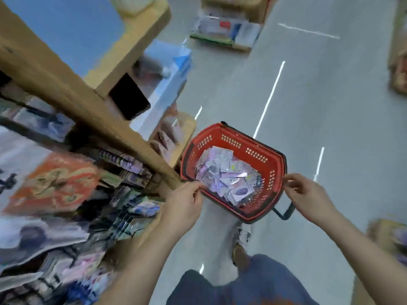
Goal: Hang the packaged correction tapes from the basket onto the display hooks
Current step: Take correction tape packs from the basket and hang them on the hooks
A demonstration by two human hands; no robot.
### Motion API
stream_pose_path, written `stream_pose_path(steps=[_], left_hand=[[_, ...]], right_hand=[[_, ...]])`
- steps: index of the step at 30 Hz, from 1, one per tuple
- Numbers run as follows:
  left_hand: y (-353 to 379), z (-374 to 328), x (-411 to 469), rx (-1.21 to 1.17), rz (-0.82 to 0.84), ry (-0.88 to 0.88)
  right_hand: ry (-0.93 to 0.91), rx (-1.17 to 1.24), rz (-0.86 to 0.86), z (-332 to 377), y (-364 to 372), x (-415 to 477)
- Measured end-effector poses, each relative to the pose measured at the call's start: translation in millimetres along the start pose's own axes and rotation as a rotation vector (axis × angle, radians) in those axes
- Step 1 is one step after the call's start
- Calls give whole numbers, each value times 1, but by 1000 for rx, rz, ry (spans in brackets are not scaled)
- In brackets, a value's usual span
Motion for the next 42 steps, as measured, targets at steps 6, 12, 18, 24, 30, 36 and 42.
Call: stream_pose_path(steps=[6, 12, 18, 24, 30, 36, 42], left_hand=[[103, 31, 116, 52, 198, -91], [223, 119, 229, 168, 349, -105], [331, 216, 351, 485, 402, 26], [396, 235, 431, 791, 485, 272], [415, 242, 442, 839, 600, 229], [418, 238, 409, 849, 644, 356], [361, 195, 391, 456, 274, 422]], right_hand=[[126, -13, 47, -59, 36, 103], [112, -46, 129, -109, 139, 233], [-24, -251, 274, -143, 280, 377], [-22, -497, 362, -154, 366, 458], [40, -470, 311, -181, 371, 463], [318, -297, 391, -217, 338, 434], [540, 423, 360, -222, 319, 389]])
Point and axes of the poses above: each hand's wrist, its own x-axis towards the middle knuckle, its own y-axis out of the palm, z = x × y, the point moved 6 cm from there along x, towards the middle knuckle, and after that the axes turned 3 degrees about y, right-handed, at the moved point
